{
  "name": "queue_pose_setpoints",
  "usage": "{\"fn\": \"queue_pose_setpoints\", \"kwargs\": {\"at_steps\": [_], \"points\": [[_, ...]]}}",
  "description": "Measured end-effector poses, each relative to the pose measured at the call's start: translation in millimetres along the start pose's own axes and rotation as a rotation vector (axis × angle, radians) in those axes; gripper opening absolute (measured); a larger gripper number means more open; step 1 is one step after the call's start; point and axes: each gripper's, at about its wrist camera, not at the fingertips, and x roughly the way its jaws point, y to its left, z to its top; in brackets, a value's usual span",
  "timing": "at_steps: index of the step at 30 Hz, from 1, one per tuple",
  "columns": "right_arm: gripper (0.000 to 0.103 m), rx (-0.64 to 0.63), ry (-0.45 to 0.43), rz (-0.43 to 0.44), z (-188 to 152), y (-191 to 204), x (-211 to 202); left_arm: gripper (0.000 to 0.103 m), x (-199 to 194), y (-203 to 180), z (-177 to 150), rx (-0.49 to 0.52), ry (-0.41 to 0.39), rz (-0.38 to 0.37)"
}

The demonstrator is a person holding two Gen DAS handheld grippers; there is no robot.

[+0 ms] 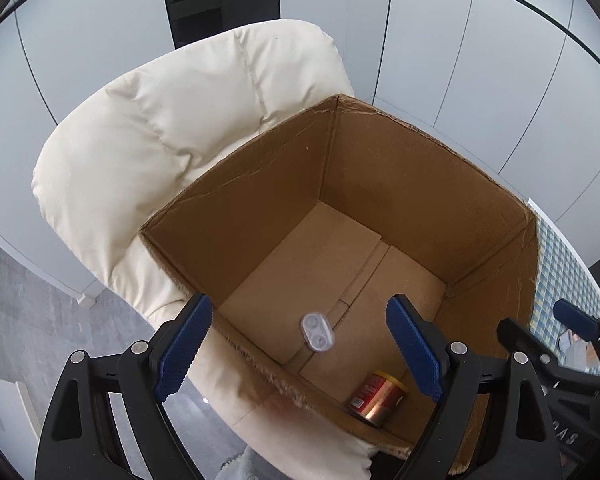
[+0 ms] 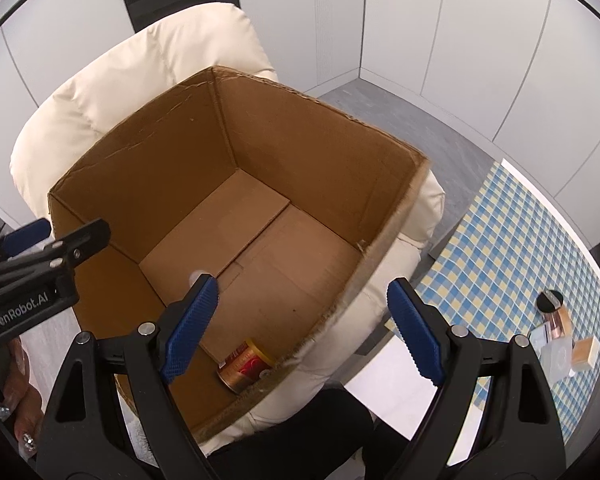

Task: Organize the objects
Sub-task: 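Open the right tool dropping the can while the left tool releases the case into the box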

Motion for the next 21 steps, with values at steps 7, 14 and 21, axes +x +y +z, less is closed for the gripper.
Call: {"fn": "queue_pose_setpoints", "kwargs": {"at_steps": [7,14,21], "points": [[0.089,0.013,0.002,-0.003,-7,-1,-7,0.089,-5,-1,-12,0.010,0.021,0.005],[0.089,0.021,-0.004,-0.004,-16,-2,-25,0.089,-17,-4,-20,0.016,0.029,0.005],[0.089,0.045,-0.013,-0.006,-28,-6,-47,0.089,-37,-5,-29,0.014,0.010,0.010]]}}
